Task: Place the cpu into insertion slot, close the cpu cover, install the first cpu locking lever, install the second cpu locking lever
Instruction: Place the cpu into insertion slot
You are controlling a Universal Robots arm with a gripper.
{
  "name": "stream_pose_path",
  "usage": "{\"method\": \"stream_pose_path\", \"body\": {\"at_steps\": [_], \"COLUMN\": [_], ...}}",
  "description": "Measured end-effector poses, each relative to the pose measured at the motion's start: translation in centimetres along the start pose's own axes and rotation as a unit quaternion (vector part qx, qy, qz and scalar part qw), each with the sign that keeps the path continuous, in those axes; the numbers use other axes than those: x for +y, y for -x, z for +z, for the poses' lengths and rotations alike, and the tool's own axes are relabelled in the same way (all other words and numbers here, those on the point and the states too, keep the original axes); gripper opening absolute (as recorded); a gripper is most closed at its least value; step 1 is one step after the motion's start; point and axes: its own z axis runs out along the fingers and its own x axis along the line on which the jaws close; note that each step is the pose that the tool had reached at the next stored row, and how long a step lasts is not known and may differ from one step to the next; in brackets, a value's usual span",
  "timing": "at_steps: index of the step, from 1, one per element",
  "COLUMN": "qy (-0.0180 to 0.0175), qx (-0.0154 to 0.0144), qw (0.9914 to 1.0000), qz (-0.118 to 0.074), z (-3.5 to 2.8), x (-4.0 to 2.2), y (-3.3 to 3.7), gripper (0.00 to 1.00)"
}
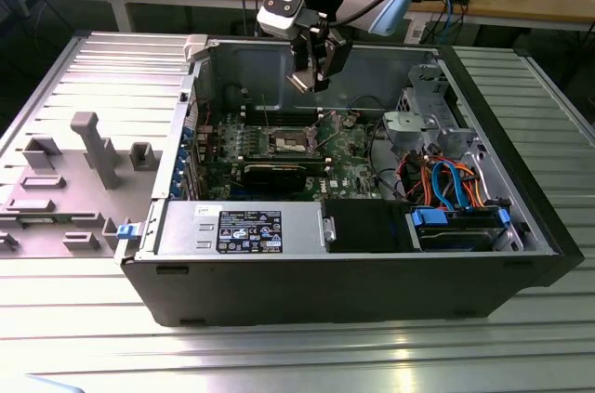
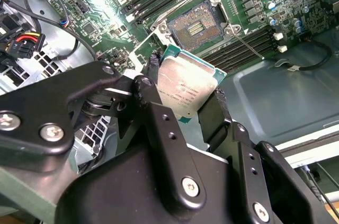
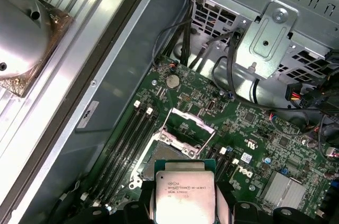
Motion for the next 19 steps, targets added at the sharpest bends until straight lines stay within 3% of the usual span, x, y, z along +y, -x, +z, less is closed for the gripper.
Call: {"method": "stream_pose_path", "body": {"at_steps": [4,10,14,19], "qy": [0.0001,0.0006,-0.001,-0.0013], "qx": [-0.0002,-0.0029,-0.0046,-0.0062], "qw": [1.0,0.99941,0.99751,0.99589], "qz": [0.003,0.034,0.07,0.09], "z": [0.0,0.11,0.47,0.69], "x": [0.0,-0.01,-0.05,-0.07], "y": [0.0,0.0,0.0,0.01], "gripper": [0.54,0.54,0.54,0.54]}}
